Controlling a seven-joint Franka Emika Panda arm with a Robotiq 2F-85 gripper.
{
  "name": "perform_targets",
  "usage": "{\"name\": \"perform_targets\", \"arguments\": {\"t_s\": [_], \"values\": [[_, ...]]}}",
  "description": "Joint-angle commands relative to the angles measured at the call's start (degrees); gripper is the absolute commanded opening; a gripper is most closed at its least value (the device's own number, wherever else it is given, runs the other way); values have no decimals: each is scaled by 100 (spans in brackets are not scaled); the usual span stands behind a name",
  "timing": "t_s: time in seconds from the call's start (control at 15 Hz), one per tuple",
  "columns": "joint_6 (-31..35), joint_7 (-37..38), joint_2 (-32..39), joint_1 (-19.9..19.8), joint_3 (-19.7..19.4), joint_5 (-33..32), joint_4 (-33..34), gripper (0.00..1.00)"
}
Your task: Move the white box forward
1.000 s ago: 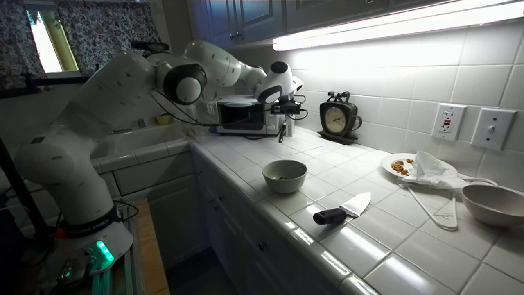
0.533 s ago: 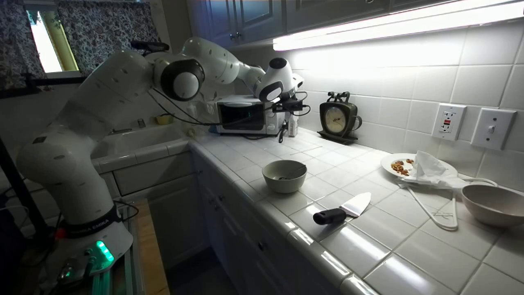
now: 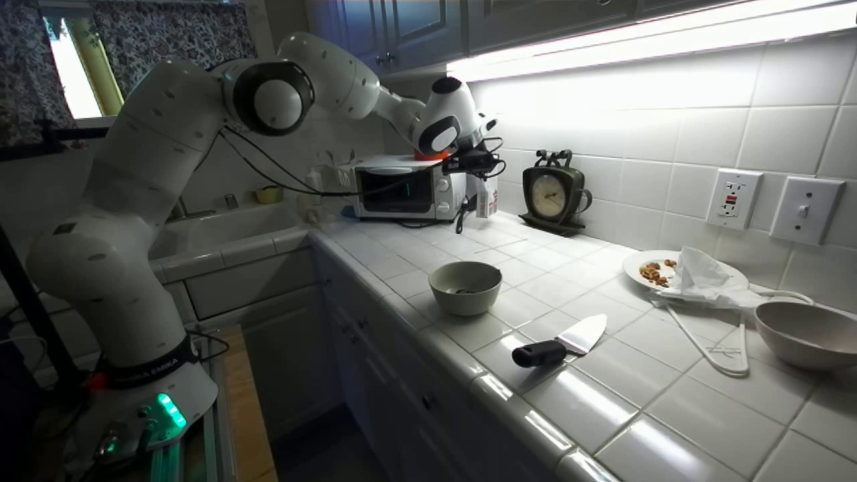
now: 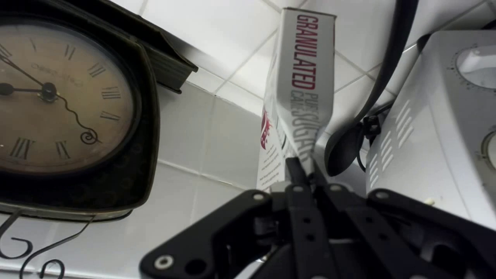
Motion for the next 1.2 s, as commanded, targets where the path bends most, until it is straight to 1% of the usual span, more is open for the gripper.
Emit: {"name": "perform_targets", "arguments": {"t_s": [0.0, 0.07, 0.13, 0.33, 0.67, 1.13], "values": [[852, 536, -952, -156, -13, 51, -1401, 4], [1040, 687, -1123, -212, 1, 70, -1676, 4], [1222, 697, -1307, -170, -110, 269, -1964, 4], [1743, 1010, -1822, -159, -223, 461, -2832, 4], [2690, 1382, -2733, -63, -258, 774, -4372, 3], [3713, 1741, -4225, 420, -543, 874, -6709, 3]]}}
